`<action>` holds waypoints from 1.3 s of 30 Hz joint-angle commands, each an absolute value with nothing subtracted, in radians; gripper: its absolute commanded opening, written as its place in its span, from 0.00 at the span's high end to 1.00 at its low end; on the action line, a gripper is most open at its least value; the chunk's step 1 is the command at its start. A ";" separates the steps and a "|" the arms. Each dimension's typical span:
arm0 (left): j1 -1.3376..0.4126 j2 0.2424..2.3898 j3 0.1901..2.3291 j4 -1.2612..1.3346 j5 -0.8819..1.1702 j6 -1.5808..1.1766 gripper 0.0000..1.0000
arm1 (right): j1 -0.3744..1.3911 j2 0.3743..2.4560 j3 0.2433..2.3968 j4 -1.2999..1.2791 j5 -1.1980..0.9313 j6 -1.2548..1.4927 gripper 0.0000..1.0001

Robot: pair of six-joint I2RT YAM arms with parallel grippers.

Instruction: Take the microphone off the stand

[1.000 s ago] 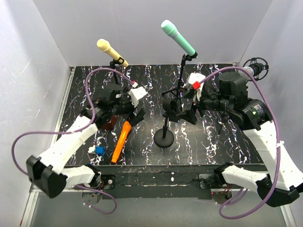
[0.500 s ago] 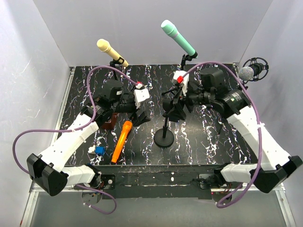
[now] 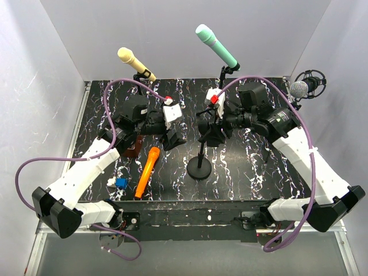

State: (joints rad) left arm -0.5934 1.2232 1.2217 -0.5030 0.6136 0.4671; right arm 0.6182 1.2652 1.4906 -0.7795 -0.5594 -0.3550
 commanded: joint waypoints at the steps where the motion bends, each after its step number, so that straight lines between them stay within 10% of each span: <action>1: -0.601 1.207 1.198 -0.430 0.608 0.427 0.09 | 0.624 1.246 1.537 -0.862 -0.630 -0.415 0.55; 18: -0.601 1.192 1.180 -0.397 0.661 0.413 0.08 | 0.634 1.339 1.670 -0.962 -0.781 -0.868 0.66; 27: -0.610 1.221 1.181 -0.311 0.729 0.362 0.08 | 0.632 1.227 1.641 -0.910 -0.727 -0.686 0.15; 39: -0.634 1.299 1.359 -0.448 0.885 0.460 0.07 | 0.583 1.048 1.500 -0.897 -0.630 -0.469 0.14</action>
